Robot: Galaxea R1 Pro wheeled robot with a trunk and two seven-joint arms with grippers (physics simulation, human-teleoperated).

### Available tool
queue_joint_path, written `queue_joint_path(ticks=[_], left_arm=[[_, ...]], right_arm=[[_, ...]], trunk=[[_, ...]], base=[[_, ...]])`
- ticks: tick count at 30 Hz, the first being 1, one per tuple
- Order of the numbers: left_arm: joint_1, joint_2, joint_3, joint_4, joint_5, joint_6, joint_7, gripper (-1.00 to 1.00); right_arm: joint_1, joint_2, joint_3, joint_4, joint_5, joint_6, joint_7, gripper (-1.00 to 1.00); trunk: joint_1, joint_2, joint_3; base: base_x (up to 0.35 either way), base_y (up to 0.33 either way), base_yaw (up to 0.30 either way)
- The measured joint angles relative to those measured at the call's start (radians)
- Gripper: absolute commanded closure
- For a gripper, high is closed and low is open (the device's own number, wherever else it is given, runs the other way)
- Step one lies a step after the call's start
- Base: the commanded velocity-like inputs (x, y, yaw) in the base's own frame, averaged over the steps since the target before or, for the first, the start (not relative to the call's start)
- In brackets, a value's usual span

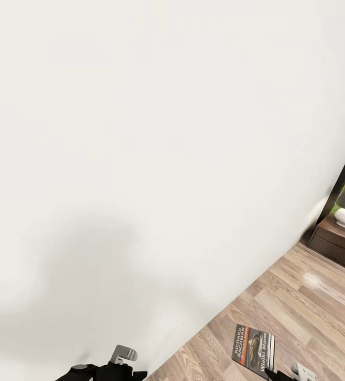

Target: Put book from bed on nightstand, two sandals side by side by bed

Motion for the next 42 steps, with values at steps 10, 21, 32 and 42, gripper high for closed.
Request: queue_joint_path(ticks=[10, 21, 32, 42], left_arm=[[0.0, 0.0, 0.0, 0.0, 0.0, 0.0, 0.0, -1.0], [0.0, 0.0, 0.0, 0.0, 0.0, 0.0, 0.0, -1.0], [0.0, 0.0, 0.0, 0.0, 0.0, 0.0, 0.0, -1.0], [0.0, 0.0, 0.0, 0.0, 0.0, 0.0, 0.001, -1.0]], right_arm=[[0.0, 0.0, 0.0, 0.0, 0.0, 0.0, -0.002, 1.0], [0.0, 0.0, 0.0, 0.0, 0.0, 0.0, -0.002, 1.0], [0.0, 0.0, 0.0, -0.001, 0.0, 0.0, -0.002, 1.0], [0.0, 0.0, 0.0, 0.0, 0.0, 0.0, -0.002, 1.0]], trunk=[[0.0, 0.0, 0.0], [0.0, 0.0, 0.0], [0.0, 0.0, 0.0], [0.0, 0.0, 0.0]], base=[[0.113, 0.0, -0.3], [0.007, 0.0, -0.298], [0.0, 0.0, -0.295], [0.0, 0.0, -0.29]])
